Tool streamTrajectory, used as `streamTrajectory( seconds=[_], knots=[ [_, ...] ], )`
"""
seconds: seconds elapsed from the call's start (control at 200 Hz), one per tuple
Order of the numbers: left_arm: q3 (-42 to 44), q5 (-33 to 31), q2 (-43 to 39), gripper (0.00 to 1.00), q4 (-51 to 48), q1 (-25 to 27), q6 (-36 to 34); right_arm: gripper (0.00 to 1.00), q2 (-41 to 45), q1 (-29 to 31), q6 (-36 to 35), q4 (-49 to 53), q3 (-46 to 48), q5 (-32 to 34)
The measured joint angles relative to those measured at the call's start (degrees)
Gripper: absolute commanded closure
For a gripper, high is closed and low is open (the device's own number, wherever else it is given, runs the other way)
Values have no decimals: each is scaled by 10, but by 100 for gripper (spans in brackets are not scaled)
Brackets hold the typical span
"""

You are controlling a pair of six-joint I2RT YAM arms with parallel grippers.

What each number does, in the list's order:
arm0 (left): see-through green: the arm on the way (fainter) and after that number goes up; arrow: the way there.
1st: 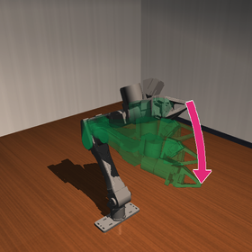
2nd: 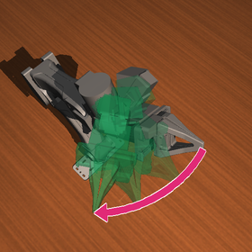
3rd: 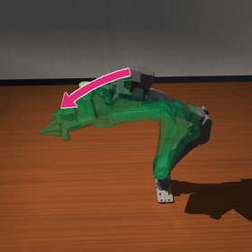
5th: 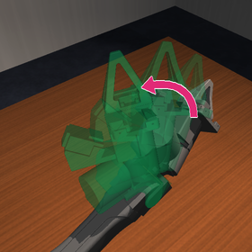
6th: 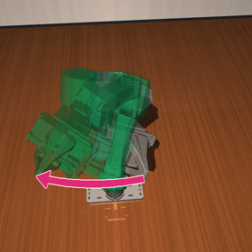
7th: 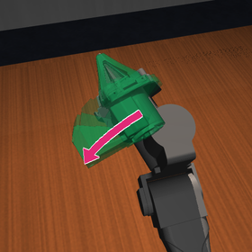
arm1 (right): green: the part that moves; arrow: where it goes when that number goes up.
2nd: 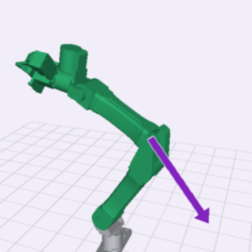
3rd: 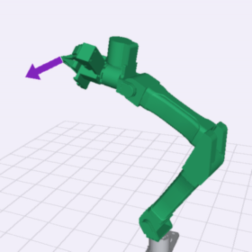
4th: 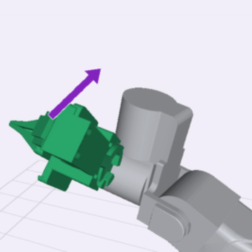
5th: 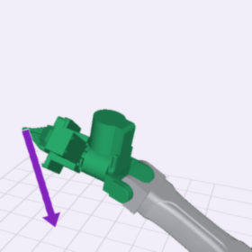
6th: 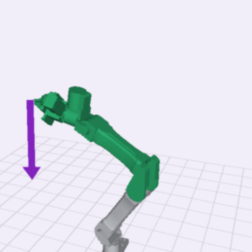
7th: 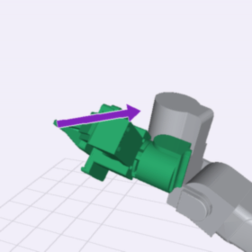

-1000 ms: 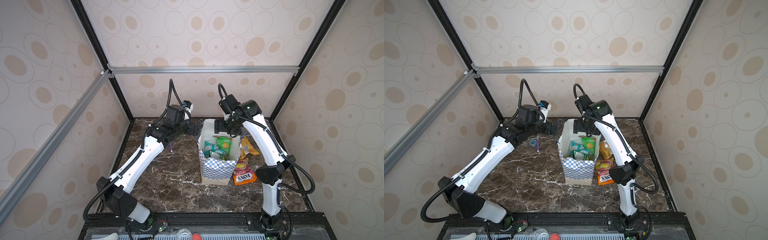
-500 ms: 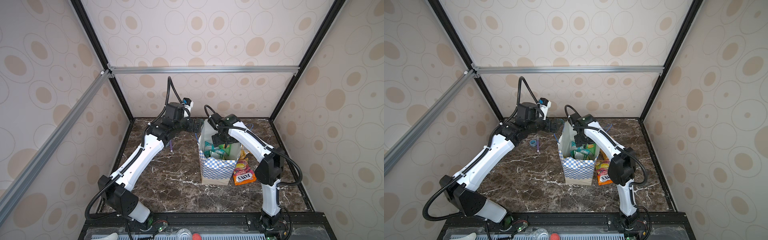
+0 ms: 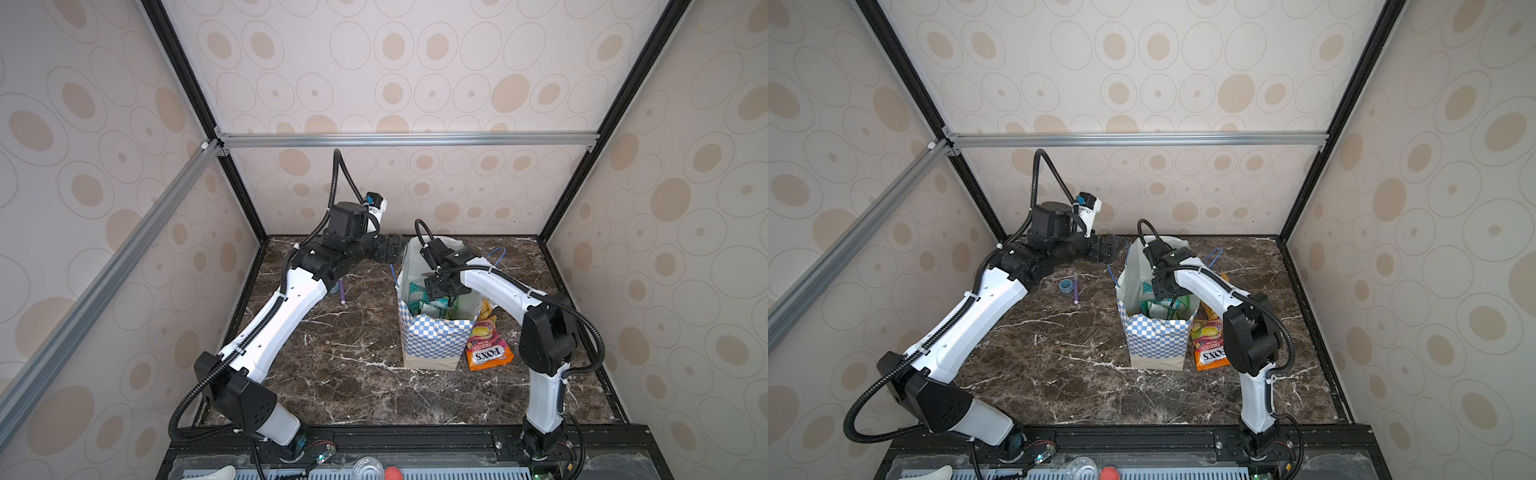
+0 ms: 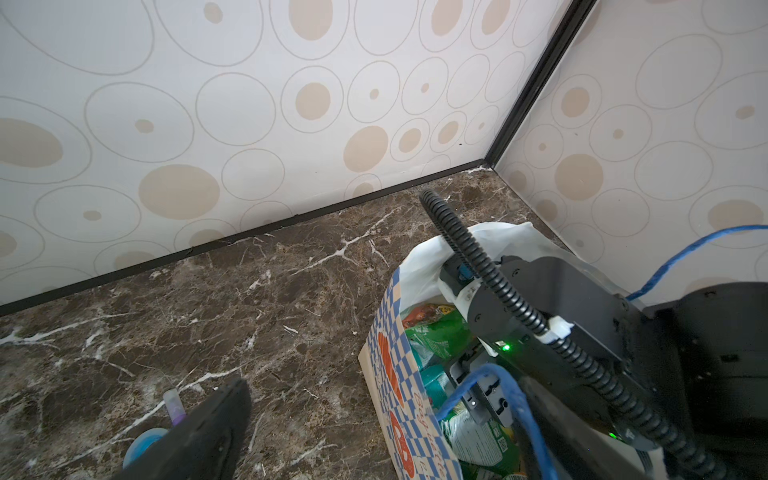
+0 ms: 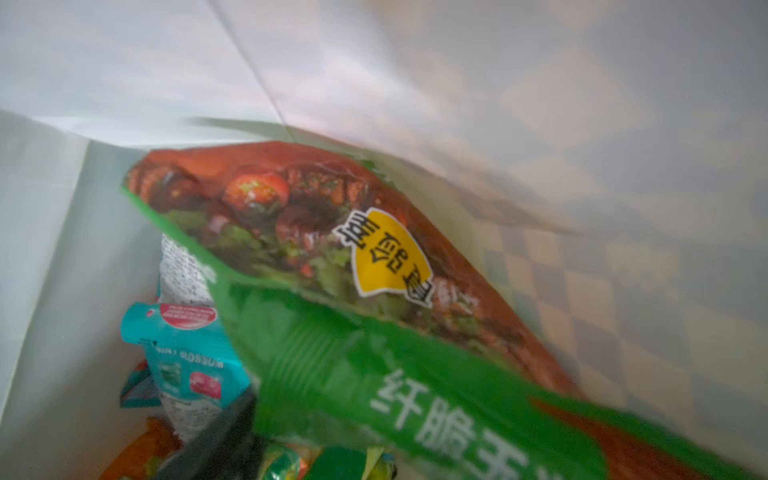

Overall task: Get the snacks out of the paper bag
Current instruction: 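Move the right gripper back over the bag and reach down to the green chip packet, then grasp the green chip packet with the right gripper and lift it out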

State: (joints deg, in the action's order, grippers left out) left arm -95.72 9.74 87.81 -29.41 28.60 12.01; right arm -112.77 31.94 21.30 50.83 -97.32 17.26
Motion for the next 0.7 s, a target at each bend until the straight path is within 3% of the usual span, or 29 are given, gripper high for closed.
streamTrajectory(
  seconds=[0.2,0.3,0.7],
  knots=[
    [2,-2,-10,2,-3,0,0,81,16,-2,1,-32,0,-16],
    [8,0,-28,2,-2,0,0,94,30,-2,2,-35,-6,-24],
    [38,60,-101,2,38,0,0,100,52,-2,12,-2,-93,-54]
  ],
)
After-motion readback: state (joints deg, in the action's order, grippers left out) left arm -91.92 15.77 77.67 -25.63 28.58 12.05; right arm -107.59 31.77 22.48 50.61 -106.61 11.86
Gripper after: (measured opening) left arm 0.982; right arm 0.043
